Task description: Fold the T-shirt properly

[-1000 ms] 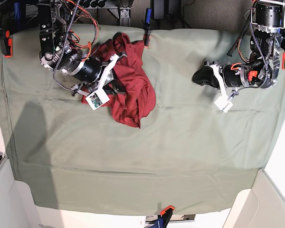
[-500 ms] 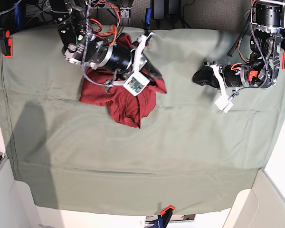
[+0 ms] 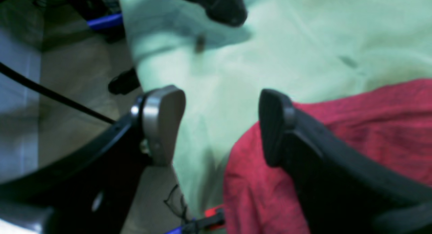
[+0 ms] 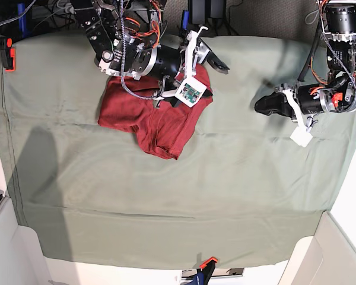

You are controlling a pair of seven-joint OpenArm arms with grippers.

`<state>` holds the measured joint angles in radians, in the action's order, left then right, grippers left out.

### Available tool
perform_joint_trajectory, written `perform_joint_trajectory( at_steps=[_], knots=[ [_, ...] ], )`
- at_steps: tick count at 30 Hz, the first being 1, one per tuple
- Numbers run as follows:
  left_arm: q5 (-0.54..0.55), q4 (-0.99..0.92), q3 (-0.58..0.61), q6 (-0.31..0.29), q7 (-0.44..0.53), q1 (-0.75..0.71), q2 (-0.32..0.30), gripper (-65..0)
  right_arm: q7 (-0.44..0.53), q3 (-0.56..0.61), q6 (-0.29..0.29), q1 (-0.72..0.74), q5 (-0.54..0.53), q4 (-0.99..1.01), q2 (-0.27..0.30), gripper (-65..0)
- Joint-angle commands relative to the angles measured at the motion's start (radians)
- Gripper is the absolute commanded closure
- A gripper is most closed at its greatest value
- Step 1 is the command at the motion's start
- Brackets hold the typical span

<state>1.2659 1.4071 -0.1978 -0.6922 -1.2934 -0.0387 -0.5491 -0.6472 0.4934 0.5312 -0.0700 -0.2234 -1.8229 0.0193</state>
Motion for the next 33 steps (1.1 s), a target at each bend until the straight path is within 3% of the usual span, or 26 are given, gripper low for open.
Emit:
perform_joint_trajectory(
  at_steps=[1,3,6,8,10,14,19,26,33],
  knots=[
    [0.068,0.022,-0.008,-0.006,-0.016,0.009,-0.016,0.0,0.031,-0.01,0.003,0.026,-0.002,-0.017,-0.006,-37.5],
    [0.138,0.067,-0.006,-0.006,-0.064,-0.013,-0.016,0.0,0.038,-0.035,-0.015,0.052,0.046,-0.017,-0.006,-37.5],
    [0.151,0.22,0.007,-0.006,-0.072,-0.071,-0.014,0.0,0.056,-0.116,-0.073,0.087,0.097,-0.017,-0.006,-35.1],
    [0.135,0.351,0.033,-0.006,-0.072,-0.105,-0.003,0.0,0.06,-0.19,-0.111,0.109,0.121,-0.017,-0.005,-21.5],
    [0.056,0.462,0.08,-0.006,-0.044,-0.126,0.024,0.0,0.06,-0.269,-0.139,0.119,0.139,-0.017,-0.006,-0.2],
    [-0.246,0.478,0.213,-0.006,0.142,-0.145,0.075,0.0,0.034,-0.393,-0.143,0.124,0.137,-0.016,-0.005,0.0],
    [-0.481,0.446,0.357,-0.006,0.256,-0.123,0.159,0.0,0.042,-0.489,-0.143,0.127,0.128,0.034,-0.002,0.0],
    [-0.643,0.325,0.441,-0.006,0.402,-0.098,0.251,0.0,0.076,-0.5,-0.12,0.13,0.126,0.18,-0.002,0.0],
    [-0.686,0.216,0.441,-0.006,0.416,0.028,0.284,0.0,0.064,-0.5,-0.097,0.127,0.089,0.199,0.001,0.0]
  ],
)
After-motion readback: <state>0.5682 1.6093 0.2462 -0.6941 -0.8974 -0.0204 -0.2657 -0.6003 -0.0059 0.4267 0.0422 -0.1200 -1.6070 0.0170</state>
